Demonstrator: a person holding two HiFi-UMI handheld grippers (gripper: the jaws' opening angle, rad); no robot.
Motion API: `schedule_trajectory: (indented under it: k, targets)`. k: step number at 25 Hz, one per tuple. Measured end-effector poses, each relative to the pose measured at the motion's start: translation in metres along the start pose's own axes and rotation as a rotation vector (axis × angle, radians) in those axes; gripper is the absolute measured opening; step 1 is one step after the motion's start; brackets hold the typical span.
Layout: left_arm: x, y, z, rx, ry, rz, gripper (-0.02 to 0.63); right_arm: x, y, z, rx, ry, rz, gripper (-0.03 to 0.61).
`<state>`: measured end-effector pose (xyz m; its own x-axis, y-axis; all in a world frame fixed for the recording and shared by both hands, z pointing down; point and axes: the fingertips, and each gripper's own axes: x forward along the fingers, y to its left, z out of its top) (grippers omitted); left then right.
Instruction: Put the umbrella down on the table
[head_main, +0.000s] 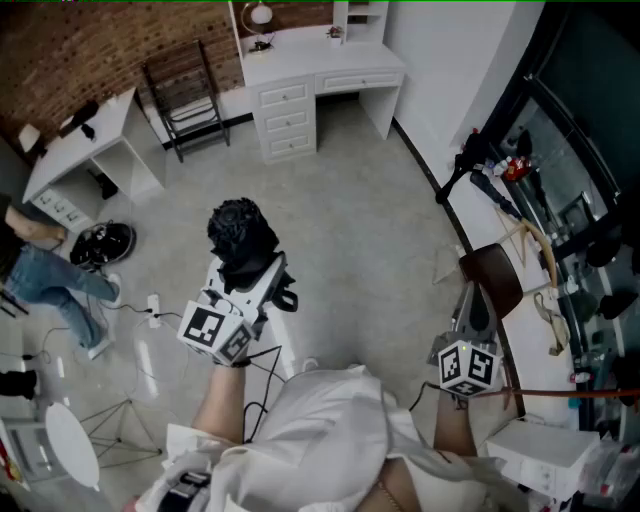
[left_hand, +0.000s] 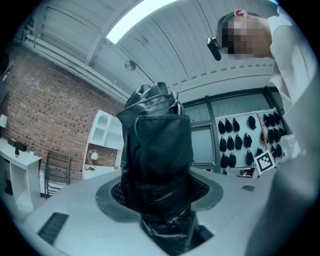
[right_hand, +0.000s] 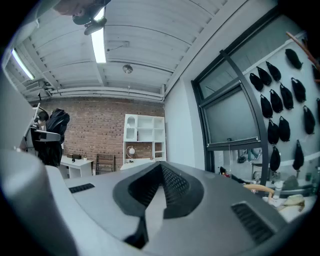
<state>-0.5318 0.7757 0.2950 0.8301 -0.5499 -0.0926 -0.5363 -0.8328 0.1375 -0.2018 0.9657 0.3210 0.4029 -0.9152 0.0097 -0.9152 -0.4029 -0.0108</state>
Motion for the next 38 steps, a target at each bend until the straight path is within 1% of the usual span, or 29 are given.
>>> schedule_trajectory:
  k: [13,22,29,34,38]
  targets:
    - [0.0,0.004,-0.002,-0.011,0.002,-0.014,0.264,0.002,0.007,0.002,0.004,-0.001,0.0,0.018]
    - [0.0,0.011,-0.014,-0.024,0.014,-0.05,0.264,0.004,0.021,-0.006,-0.02,0.004,-0.01,0.018]
    - [-0.016,0.041,-0.016,-0.05,0.019,-0.08,0.264,0.005,0.057,-0.007,-0.048,0.026,-0.029,0.018]
    - [-0.005,0.043,-0.025,-0.055,0.038,-0.087,0.264,0.015,0.054,-0.016,-0.039,0.037,-0.035,0.018]
    - [0.016,0.041,-0.027,-0.049,0.043,-0.085,0.264,0.034,0.042,-0.019,-0.024,0.037,-0.033,0.018]
